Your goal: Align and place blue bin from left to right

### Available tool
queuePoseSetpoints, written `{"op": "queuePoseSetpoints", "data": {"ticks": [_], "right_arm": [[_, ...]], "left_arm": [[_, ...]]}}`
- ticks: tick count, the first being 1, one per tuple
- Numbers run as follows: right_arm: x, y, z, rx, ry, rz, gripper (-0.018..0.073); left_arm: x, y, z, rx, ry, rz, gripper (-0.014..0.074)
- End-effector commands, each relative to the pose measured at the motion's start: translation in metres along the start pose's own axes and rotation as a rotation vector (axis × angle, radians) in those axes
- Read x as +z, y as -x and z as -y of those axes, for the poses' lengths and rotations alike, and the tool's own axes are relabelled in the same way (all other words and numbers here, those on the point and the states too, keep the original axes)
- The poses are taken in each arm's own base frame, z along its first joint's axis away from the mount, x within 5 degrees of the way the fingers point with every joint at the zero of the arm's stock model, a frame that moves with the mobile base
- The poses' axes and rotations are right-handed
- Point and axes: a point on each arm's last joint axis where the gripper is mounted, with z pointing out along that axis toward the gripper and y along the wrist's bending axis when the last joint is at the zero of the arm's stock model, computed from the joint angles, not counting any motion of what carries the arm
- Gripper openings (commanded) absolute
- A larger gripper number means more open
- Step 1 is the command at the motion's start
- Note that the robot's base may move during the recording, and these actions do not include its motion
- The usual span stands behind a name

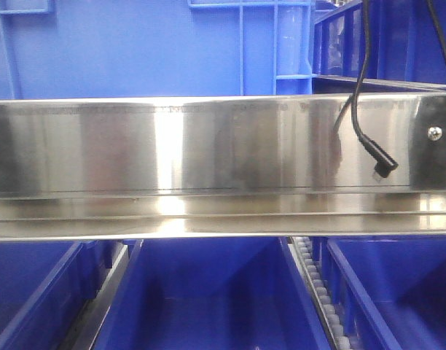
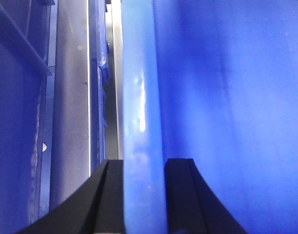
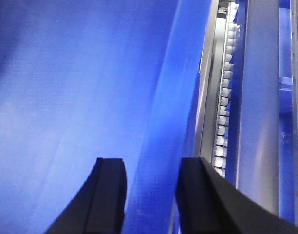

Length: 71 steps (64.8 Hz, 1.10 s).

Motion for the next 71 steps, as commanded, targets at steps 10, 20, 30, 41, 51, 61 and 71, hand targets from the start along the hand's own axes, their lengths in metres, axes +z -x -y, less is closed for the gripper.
{"op": "queuePoseSetpoints", "data": {"ticks": [10,20,30,41,51,61,71], "right_arm": [[-0.039,0.006,0.004,0.002,-0.021,0.117,-0.0079],[-0.071,0.005,0.005,-0.016,-0.015,0.178,-0.0079],[-0.102,0.003,0.007,-0.021,-0.001,0.242,-0.0079],[-0.135,-0.001,0.006,-0.027,0.018,0.31,-0.0079],[-0.152,-0.004,0.008,-0.026,0.021,0.343,-0.0079],[-0.153,-0.004,0.009,-0.027,0.012,0.348,-0.0079],[-0.153,-0.004,0.009,-0.027,0.012,0.348,-0.0079]], "left_arm": [[-0.037,-0.002,0.013,0.022,-0.058,0.078,-0.0008],[-0.067,-0.007,0.022,0.044,-0.077,0.14,-0.0008],[-0.094,-0.01,0.03,0.016,-0.106,0.204,-0.0008],[-0.127,-0.01,0.034,0.015,-0.112,0.298,-0.001],[-0.155,-0.007,0.034,-0.004,-0.114,0.391,-0.001],[-0.162,-0.005,0.033,-0.009,-0.121,0.417,-0.001],[-0.161,-0.005,0.033,-0.008,-0.121,0.415,-0.001]]}}
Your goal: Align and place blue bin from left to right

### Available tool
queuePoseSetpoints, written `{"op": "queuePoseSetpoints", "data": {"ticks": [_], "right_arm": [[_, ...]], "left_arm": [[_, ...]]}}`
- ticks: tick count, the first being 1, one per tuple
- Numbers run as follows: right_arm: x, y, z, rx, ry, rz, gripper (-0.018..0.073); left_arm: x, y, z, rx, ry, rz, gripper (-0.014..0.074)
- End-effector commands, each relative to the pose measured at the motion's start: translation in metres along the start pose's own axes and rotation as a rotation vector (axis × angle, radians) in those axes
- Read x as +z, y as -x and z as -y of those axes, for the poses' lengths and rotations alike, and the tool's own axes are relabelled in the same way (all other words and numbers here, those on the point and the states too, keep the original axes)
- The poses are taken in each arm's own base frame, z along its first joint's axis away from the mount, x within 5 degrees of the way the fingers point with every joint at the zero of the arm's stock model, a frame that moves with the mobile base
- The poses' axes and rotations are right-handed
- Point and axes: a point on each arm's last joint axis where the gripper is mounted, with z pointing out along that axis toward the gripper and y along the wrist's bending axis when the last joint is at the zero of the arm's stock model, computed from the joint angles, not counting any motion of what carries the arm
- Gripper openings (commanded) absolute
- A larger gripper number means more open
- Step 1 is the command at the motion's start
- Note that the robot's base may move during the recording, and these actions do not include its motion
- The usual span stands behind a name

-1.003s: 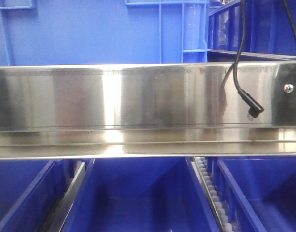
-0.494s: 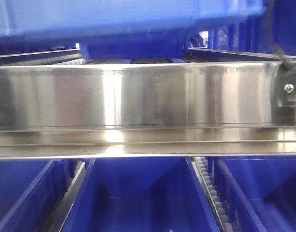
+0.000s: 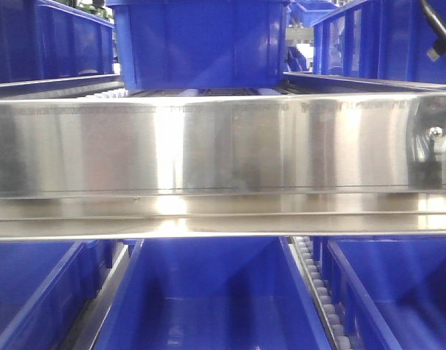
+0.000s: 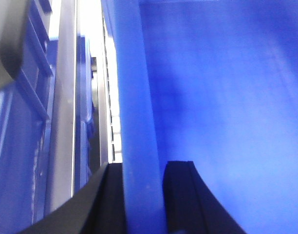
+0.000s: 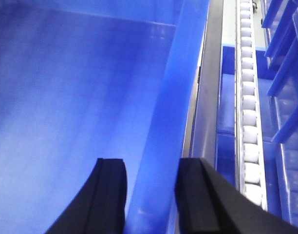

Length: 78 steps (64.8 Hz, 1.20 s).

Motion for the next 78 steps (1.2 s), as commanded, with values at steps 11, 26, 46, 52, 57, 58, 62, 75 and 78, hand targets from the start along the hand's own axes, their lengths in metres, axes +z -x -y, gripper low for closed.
{"op": "queuePoseSetpoints", "data": {"ticks": [11,26,46,52,57,58,62,75,78], "right_arm": [[-0.0092,0.0078,-0.0023,0.013,0.014,0.091,-0.0079],[-0.0092,0.0078,-0.0023,0.013,0.014,0.091,-0.0079],[-0.0092,0.0078,-0.0023,0.013,0.014,0.091,-0.0079],[-0.0092,0.0078,-0.0023,0.013,0.014,0.091,-0.0079],[-0.0092,0.0078,-0.0023,0.013,0.014,0.091,-0.0079],[-0.0092,0.0079,-0.0023,0.013,0.014,0.092,-0.0079],[-0.0093,0.0092,-0.0026,0.013,0.018,0.107,-0.0079],[-0.0101,0.0144,-0.0037,0.013,0.03,0.164,-0.0079],[-0.0102,0.0151,-0.0039,0.013,0.032,0.172,-0.0079]], "left_arm": [[-0.0217,0.0104,0.0051,-0.014,-0.066,0.14,-0.001],[-0.0217,0.0104,0.005,-0.013,-0.064,0.141,-0.001],[-0.0217,0.0104,0.005,-0.013,-0.064,0.141,-0.001],[-0.0217,0.0104,0.005,-0.013,-0.064,0.141,-0.001],[-0.0217,0.0104,0.005,-0.013,-0.064,0.141,-0.001],[-0.0217,0.0104,0.005,-0.013,-0.064,0.141,-0.001],[-0.0217,0.0104,0.005,-0.013,-0.064,0.141,-0.001],[-0.0217,0.0104,0.005,-0.013,-0.064,0.141,-0.001],[-0.0217,0.0104,0.005,-0.013,-0.064,0.141,-0.001]]}}
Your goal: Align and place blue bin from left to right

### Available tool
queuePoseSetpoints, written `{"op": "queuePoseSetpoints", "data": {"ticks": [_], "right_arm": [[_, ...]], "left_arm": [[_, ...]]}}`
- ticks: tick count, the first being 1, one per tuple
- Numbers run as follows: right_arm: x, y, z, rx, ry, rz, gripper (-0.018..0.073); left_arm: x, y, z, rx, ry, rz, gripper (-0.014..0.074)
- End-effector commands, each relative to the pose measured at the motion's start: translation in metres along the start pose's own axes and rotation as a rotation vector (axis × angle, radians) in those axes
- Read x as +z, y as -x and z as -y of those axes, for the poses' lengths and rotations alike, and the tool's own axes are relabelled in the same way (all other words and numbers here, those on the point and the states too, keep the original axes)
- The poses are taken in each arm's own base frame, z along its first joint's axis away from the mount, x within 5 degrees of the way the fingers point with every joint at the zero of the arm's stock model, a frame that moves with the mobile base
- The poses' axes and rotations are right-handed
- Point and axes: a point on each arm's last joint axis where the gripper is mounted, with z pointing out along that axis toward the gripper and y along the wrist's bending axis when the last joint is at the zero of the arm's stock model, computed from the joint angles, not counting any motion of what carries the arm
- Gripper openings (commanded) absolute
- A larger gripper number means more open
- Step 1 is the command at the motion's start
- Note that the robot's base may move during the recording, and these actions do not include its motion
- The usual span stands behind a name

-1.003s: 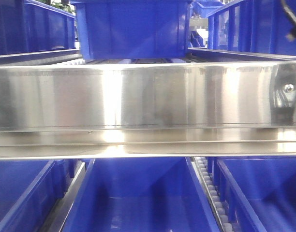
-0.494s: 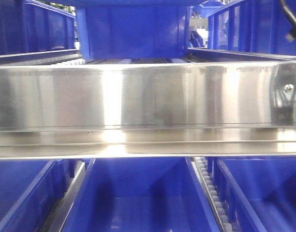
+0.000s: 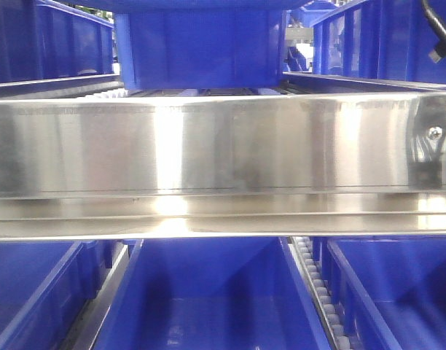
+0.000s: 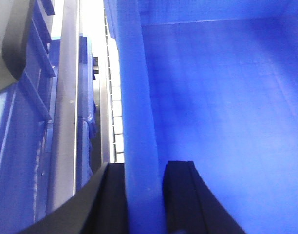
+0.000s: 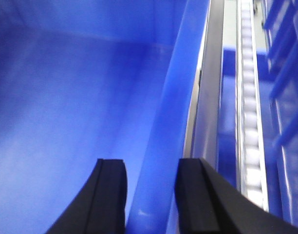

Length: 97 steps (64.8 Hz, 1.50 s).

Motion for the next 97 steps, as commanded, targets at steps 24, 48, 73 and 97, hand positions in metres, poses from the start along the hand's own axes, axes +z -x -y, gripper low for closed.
{"op": "queuePoseSetpoints", "data": {"ticks": [24,48,73,97], "right_arm": [[-0.01,0.013,-0.004,0.013,0.027,0.149,-0.0079],[-0.01,0.014,-0.004,0.013,0.028,0.152,-0.0079],[0.004,0.014,-0.005,0.01,0.026,0.14,-0.0079],[0.015,0.013,-0.006,0.008,0.022,0.119,-0.0079]], "left_arm": [[-0.022,0.01,0.006,-0.013,-0.074,0.139,-0.001],[-0.022,0.01,0.006,-0.013,-0.074,0.139,-0.001],[-0.022,0.01,0.006,-0.013,-0.074,0.139,-0.001],[-0.022,0.01,0.006,-0.013,-0.074,0.139,-0.001]]}}
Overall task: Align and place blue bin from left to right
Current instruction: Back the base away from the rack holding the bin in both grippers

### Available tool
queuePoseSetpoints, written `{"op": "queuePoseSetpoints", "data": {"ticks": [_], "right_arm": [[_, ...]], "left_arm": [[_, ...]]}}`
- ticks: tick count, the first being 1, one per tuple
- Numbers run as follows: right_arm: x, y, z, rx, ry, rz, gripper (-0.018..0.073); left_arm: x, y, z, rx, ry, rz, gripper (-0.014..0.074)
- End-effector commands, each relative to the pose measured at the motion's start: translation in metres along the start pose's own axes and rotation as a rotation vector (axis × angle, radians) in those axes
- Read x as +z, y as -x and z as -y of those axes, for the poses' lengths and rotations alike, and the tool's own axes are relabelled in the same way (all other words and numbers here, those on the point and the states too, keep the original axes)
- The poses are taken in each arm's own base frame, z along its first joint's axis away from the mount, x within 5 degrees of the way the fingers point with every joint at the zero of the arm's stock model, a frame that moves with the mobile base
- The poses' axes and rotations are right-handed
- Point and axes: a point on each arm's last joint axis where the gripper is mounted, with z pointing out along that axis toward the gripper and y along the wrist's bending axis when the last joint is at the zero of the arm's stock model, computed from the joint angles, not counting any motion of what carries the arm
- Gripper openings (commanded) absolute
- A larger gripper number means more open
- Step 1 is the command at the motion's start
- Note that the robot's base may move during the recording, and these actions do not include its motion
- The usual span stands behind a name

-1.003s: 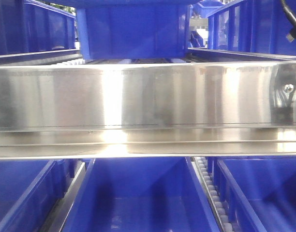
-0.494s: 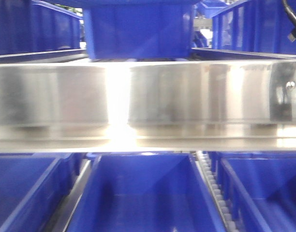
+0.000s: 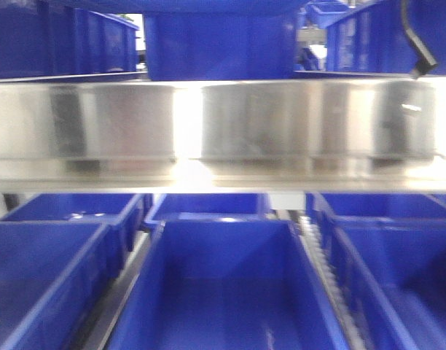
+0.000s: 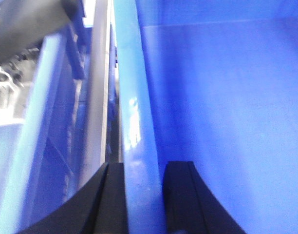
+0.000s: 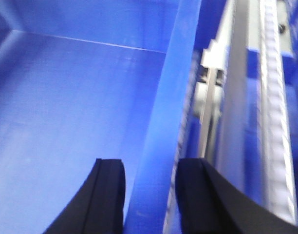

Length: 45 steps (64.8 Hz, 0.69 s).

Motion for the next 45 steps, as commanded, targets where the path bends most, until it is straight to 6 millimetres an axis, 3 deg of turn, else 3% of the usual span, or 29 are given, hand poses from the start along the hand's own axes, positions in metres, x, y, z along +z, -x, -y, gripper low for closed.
{"op": "queuePoseSetpoints", "data": {"ticks": [1,45], "right_arm": [[-0.0076,0.0109,-0.0027,0.019,0.019,0.117,-0.0079],[-0.0076,0.0109,-0.0027,0.019,0.019,0.117,-0.0079]], "left_arm": [[-0.0219,0.0097,0.008,-0.013,-0.107,0.131,-0.001],[-0.0219,0.0097,0.008,-0.013,-0.107,0.131,-0.001]]}}
